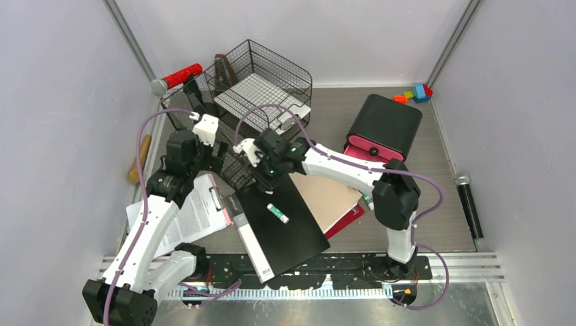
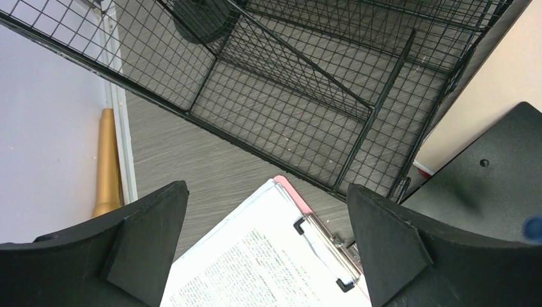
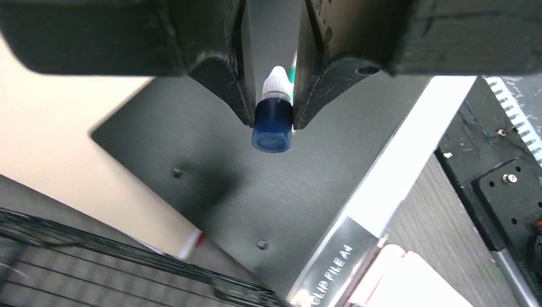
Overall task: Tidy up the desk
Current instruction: Pick up the stationery from the center of the board, then place the stationery in the drawer.
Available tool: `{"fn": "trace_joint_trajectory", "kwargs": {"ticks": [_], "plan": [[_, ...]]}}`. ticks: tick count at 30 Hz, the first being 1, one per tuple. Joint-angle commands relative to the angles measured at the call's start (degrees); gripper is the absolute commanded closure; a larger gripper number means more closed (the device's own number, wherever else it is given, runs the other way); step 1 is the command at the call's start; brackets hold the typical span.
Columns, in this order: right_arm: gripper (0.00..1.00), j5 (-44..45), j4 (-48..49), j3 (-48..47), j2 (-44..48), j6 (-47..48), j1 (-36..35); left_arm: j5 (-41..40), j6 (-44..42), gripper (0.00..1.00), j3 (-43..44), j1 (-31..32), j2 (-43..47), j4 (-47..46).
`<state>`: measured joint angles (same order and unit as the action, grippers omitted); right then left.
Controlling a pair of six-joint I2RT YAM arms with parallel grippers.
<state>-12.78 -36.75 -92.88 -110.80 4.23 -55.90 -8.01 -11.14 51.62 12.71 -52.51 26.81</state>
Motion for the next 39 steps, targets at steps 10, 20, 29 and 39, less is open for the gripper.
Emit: {"fn": "trace_joint_trajectory", "kwargs": {"ticks": [10, 20, 29, 39], "plan": [[0.83, 2.3, -1.6, 10.2, 17.4, 8.0, 21.2, 0.3, 0.0, 0.01, 1.6, -0.2, 0.2, -1.9], [0.83, 3.6, -2.1, 14.5, 23.2, 13.5, 33.1, 0.6, 0.0, 0.01, 1.5, -0.2, 0.0, -2.0], [0.84, 5.9, -2.3, 19.7, 26.3, 17.0, 37.0, 0.9, 0.1, 0.01, 1.5, -0.2, -0.2, -2.0], [0.78, 8.3, -0.7, 25.4, 27.7, 18.9, 38.9, 1.1, 0.2, 0.01, 1.6, -0.2, -0.4, -1.8]]}}
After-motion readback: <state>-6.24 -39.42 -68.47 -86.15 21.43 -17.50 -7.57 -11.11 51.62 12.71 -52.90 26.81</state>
